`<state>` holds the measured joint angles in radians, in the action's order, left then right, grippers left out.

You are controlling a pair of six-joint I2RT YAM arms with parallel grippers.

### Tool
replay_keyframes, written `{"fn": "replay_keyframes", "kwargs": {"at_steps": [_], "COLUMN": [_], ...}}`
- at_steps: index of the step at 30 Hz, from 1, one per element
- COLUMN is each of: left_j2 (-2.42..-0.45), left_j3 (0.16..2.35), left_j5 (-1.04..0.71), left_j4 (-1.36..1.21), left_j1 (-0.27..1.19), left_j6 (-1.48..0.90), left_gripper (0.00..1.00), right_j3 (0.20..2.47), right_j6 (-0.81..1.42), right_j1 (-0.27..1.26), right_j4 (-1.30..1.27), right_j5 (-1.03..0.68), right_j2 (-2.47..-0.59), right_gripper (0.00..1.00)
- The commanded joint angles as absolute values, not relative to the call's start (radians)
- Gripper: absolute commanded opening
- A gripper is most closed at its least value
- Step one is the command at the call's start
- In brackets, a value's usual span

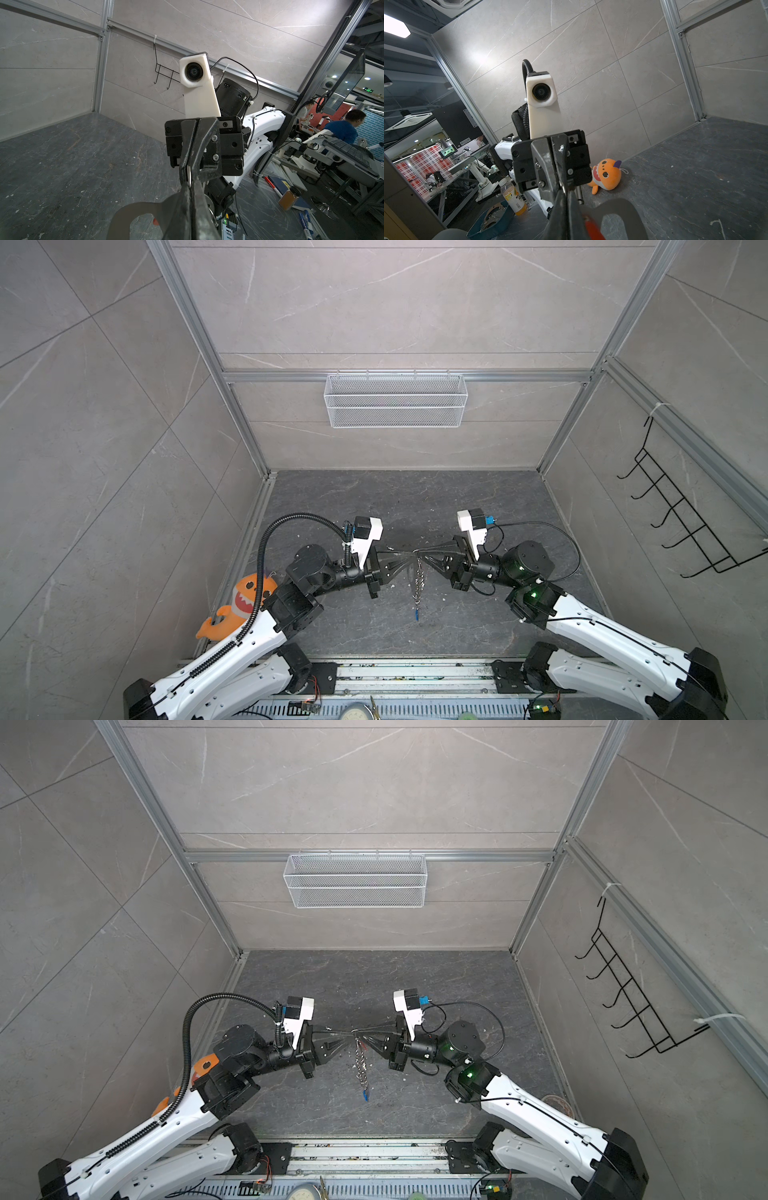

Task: Remove the keys from the keyring

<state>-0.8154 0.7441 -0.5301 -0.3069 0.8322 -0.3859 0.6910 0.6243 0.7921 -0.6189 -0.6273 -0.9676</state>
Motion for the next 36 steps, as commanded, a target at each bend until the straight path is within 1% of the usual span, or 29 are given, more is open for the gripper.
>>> {"fn": "replay_keyframes", "kwargs": {"at_steps": [1, 3, 4, 7, 12, 28, 36], "left_j2": [-0.797, -0.789, -0.783, -0.776, -0.777, -0.796, -0.801], "left_j3": [0.823, 0.851, 0.864, 0.887, 0.899, 0.895, 0.891], "left_j5": [-0.539, -0.532, -0.532, -0.538, -0.583, -0.575, -0.586], "left_j4": [-0.269, -0.186, -0.148, -0.071, -0.037, -0.051, -0.059], "left_j1": [0.832, 0.832, 0.832, 0.832, 0.832, 0.832, 0.832], "left_j6": [-0.362, -0.349, -0.34, -0.327, -0.306, -0.325, -0.333], "left_gripper": [0.0, 0.0, 0.0, 0.0, 0.0, 0.0, 0.0], "right_j3": [0.718, 0.726, 0.729, 0.732, 0.735, 0.759, 0.787], "right_j6": [0.586, 0.55, 0.53, 0.478, 0.426, 0.323, 0.295], "right_j1": [0.804, 0.804, 0.804, 0.804, 0.805, 0.937, 0.961], "right_j4": [-0.545, -0.464, -0.421, -0.307, -0.182, -0.132, -0.123], "right_j5": [-0.628, -0.617, -0.613, -0.586, -0.534, -0.387, -0.342], "right_j2": [-0.926, -0.891, -0.871, -0.827, -0.825, -0.842, -0.864], "right_gripper": [0.15, 0.27, 0.32, 0.38, 0.39, 0.4, 0.4]}}
